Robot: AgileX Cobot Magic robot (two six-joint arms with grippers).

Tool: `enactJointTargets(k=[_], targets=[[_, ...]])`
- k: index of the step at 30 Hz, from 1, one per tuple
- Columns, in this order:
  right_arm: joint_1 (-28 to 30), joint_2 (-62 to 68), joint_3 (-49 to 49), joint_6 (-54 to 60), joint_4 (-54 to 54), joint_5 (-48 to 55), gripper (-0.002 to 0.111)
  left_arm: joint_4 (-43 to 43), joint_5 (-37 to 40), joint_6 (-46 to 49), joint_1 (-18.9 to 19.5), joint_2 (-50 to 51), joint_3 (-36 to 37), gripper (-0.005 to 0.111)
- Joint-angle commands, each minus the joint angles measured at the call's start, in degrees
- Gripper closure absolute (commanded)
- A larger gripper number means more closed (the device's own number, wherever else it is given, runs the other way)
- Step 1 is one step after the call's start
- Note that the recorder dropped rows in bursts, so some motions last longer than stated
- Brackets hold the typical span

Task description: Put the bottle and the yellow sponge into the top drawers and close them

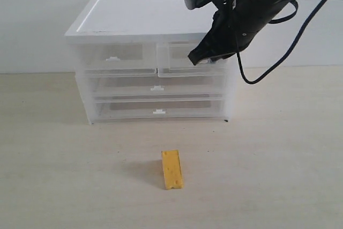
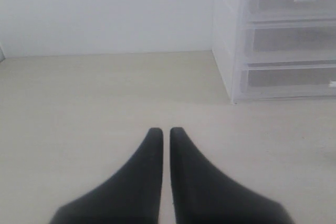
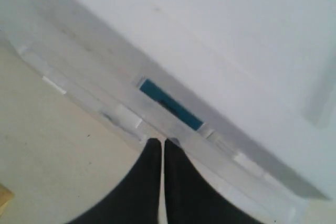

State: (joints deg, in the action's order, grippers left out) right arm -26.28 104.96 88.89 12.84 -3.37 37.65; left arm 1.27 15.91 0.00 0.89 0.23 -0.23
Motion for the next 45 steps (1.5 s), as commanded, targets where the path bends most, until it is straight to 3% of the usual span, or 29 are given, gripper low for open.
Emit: enactJointTargets(k=[1,10,20,31,34,38,42,45], targets=[[0.7,-0.1,0.5,0.0,-0.1,-5.3,0.108,-0.4,-0.4,0.0,0.2,-0.2,0.2,0.102],[0.7,-0.3,0.5,-2.3,-0.1,-9.0,0.108,-0.4,-0.4,0.0,0.2,-0.2,0.2,0.102],[0.7,-1.1,0.5,1.2,-0.3,6.2,0.108,-0.4,-0.4,0.0,0.2,-0.2,0.2,0.102],[1.8,1.4,0.5,-1.1,-4.0,-8.3,0.108,-0.4,-0.4,0.0,0.2,-0.2,0.2,0.102],[1.8,1.4,0.5,-2.1,-5.4,-8.3,0.108,-0.4,-0.4,0.0,0.2,-0.2,0.2,0.102],[1.8,-1.9,0.5,-2.4,-1.8,2.5,0.108,-0.4,-0.4,0.0,0.2,-0.2,0.2,0.102],[1.8,-8.3,0.5,-2.4,-3.9,24.8,0.108,-0.4,-0.4,0.0,0.2,-0.2,0.2,0.102],[5.8,-11.0,0.3,-6.4,-4.8,32.3,0.108,-0.4,-0.4,0.0,0.2,-0.2,0.2,0.102]])
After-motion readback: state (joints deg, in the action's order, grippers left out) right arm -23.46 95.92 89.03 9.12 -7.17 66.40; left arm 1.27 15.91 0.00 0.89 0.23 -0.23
